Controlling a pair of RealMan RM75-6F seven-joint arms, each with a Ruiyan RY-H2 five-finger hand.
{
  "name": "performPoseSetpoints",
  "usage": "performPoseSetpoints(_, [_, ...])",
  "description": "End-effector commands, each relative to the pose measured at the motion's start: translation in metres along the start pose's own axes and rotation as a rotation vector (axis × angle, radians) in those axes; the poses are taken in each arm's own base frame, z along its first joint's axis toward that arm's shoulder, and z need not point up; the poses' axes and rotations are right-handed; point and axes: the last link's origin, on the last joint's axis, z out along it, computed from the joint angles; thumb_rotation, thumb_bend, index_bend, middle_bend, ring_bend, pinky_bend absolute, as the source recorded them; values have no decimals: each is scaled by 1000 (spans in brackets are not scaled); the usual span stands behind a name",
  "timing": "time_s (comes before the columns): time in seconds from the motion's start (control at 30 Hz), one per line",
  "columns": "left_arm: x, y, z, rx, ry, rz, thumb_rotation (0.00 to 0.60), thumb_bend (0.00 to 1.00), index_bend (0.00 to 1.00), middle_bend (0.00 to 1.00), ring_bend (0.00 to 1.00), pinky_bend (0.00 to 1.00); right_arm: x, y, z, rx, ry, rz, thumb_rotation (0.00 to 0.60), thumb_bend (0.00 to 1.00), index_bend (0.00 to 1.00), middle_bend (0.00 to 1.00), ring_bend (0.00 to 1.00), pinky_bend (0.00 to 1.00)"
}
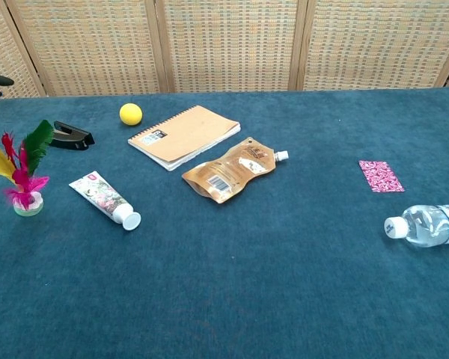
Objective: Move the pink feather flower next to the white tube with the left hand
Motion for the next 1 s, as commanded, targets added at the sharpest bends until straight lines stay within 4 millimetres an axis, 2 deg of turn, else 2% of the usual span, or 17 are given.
performPoseSetpoints(0.03, [-11,-1,1,-6,-21,-13,600,451,735,0,0,0,1,1,0,-2,5,3,600,0,0,0,0,0])
performPoseSetpoints(0.37, [-20,-9,-1,22,-24,-43,600,454,691,0,0,0,2,1,-1,1,6,9,600,0,0,0,0,0])
performPoseSetpoints(0.47, [-21,-11,-3,30,-23,-46,600,441,564,0,0,0,3,1,-1,0,8,11,600,0,0,0,0,0])
performPoseSetpoints(0.5, [-21,-12,-4,35,-24,-47,600,418,486,0,0,0,3,1,-1,0,9,12,600,0,0,0,0,0])
performPoseSetpoints(0.7, [-24,-15,-9,40,-60,-40,600,156,40,0,0,0,5,1,-3,5,14,19,600,0,0,0,0,0])
performPoseSetpoints(0.73, [-22,-15,-10,35,-56,-47,600,129,4,0,0,0,5,1,-3,5,15,21,600,0,0,0,0,0])
performPoseSetpoints(0.9, [-9,-13,-18,19,17,-40,600,44,0,0,0,0,6,2,-4,7,18,27,600,0,0,0,0,0])
performPoseSetpoints(1.0, [4,-11,-30,11,91,-15,600,4,0,0,0,0,7,1,-4,11,20,31,600,0,0,0,0,0])
